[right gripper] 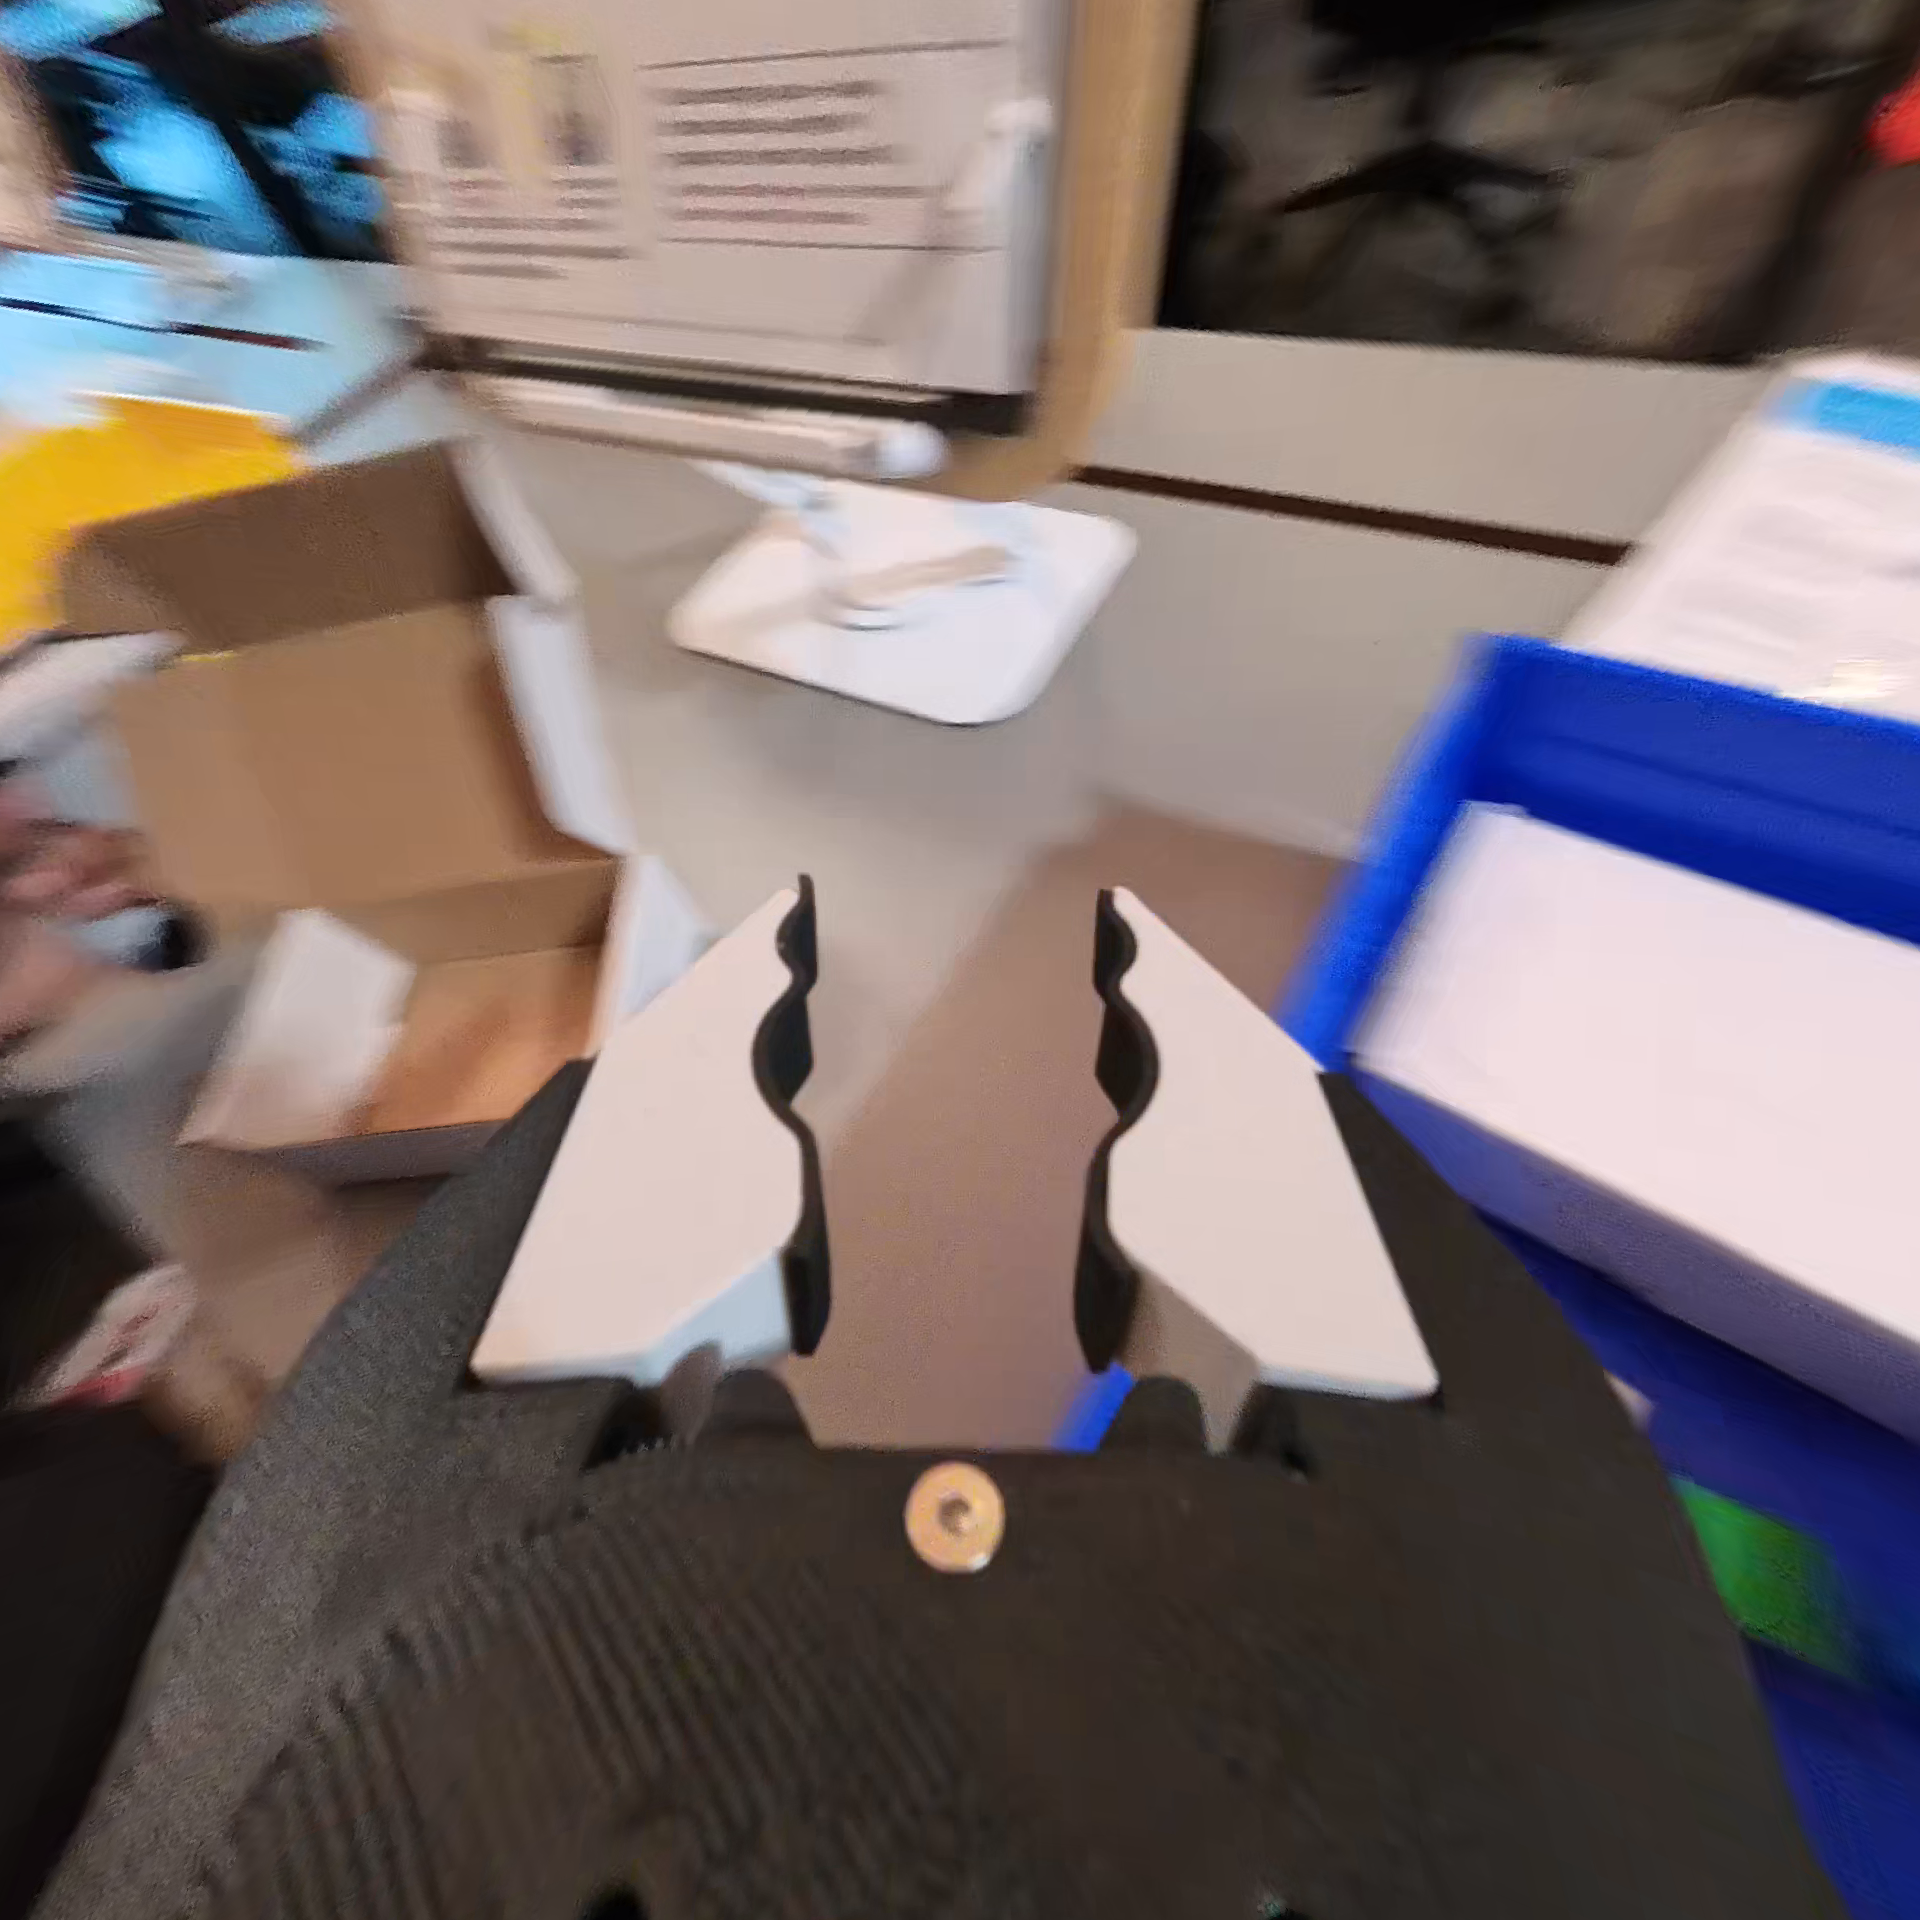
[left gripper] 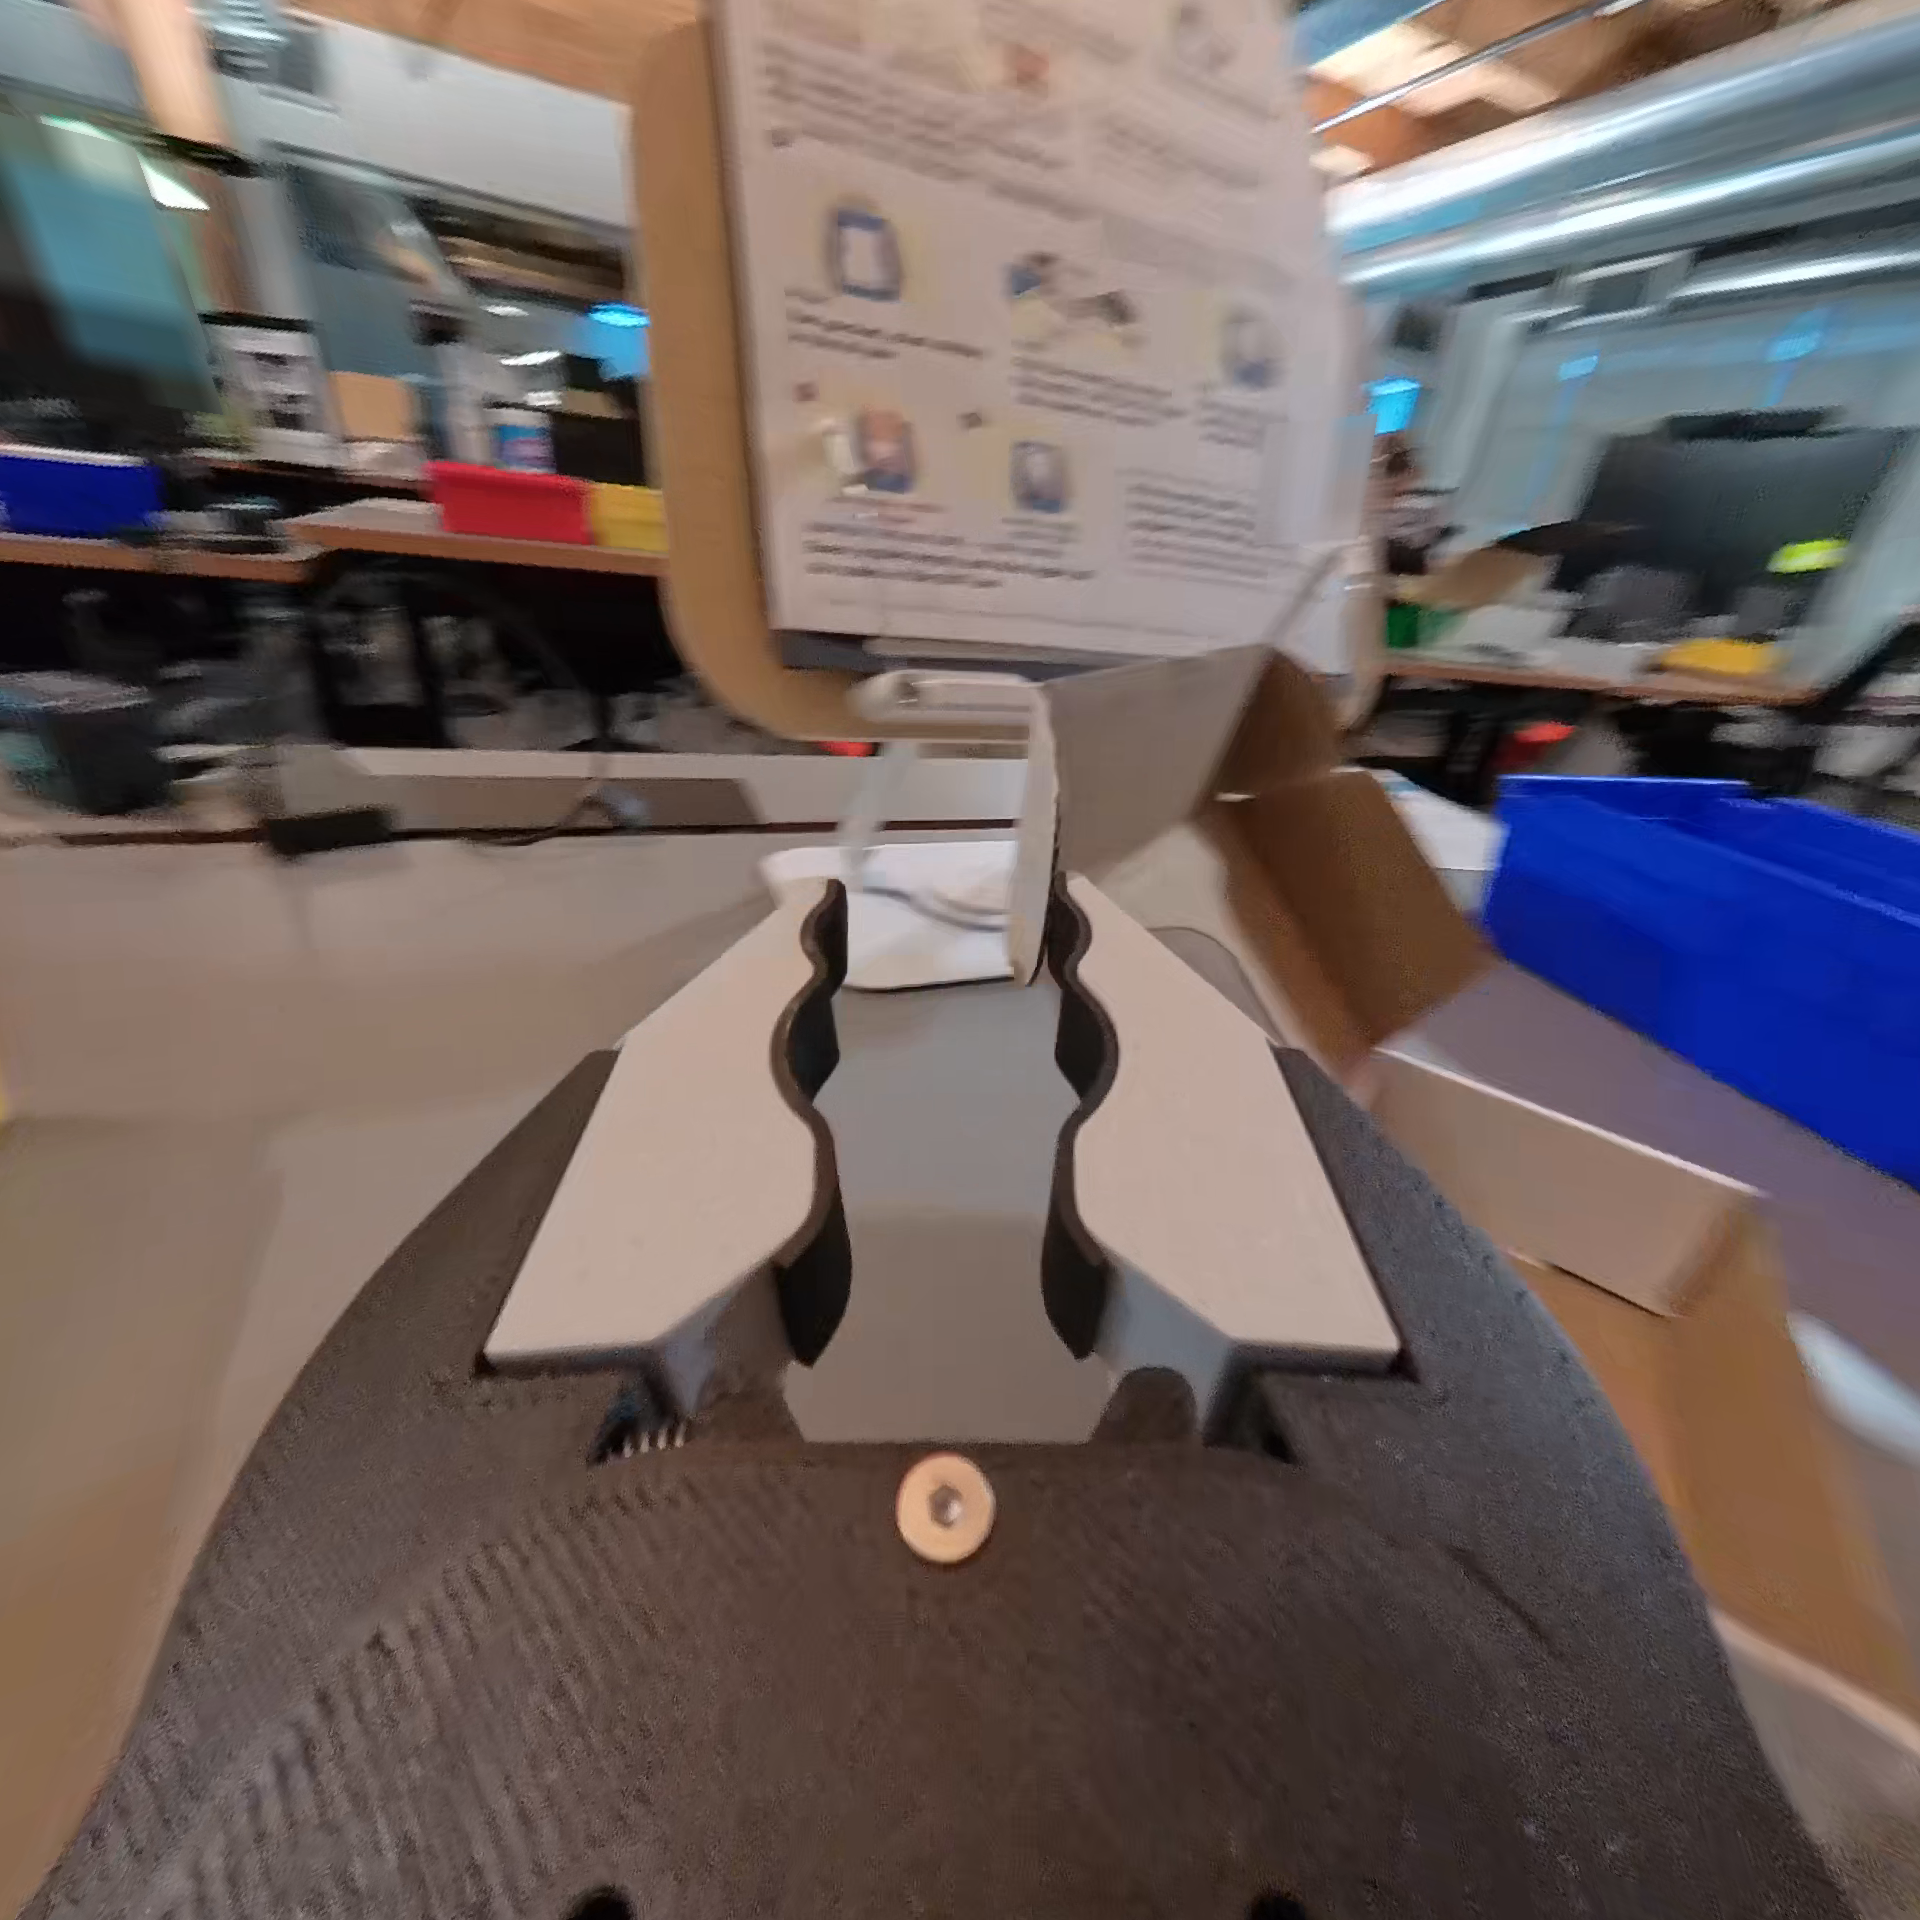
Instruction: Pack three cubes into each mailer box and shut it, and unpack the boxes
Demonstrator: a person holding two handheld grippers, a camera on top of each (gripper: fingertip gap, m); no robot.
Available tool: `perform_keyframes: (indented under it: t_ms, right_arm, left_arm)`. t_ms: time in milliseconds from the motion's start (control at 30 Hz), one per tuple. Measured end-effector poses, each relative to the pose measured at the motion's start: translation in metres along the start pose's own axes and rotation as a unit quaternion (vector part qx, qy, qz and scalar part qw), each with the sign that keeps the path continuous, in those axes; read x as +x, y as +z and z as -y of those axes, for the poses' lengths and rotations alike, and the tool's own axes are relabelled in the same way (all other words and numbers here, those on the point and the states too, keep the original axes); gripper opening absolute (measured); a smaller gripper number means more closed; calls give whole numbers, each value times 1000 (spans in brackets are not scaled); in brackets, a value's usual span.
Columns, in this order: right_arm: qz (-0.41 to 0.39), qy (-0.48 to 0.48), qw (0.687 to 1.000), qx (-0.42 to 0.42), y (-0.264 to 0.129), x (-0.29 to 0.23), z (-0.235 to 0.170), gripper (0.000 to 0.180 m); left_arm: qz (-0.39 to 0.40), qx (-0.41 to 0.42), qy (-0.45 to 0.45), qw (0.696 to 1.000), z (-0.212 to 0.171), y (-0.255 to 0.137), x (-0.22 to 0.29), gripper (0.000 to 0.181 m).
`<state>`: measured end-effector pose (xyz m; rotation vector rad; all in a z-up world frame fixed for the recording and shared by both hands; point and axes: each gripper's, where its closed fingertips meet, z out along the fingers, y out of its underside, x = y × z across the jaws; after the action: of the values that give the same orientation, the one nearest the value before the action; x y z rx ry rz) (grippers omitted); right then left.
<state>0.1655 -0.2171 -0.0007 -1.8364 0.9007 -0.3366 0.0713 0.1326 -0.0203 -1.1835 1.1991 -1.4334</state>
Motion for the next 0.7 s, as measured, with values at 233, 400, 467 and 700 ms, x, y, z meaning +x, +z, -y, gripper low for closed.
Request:
perform_keyframes:
  t_ms: [233,400,467,700]
  right_arm:
    - [215,89,972,28,65,-113,-34,42]
    - [162,16,985,53,74,-112,-33,41]
    - [147,-10,987,56,76,-109,-35,40]
    - [188,-23,982,19,92,-115,-43,41]
  left_arm:
    - [9,23,-26,999,9,-1,1,36]
    - [11,13,-40,999,5,-18,10,36]
    - [11,12,-53,998,4,-28,10,36]
    - [-7,-42,-72,997,-21,-41,15,36]
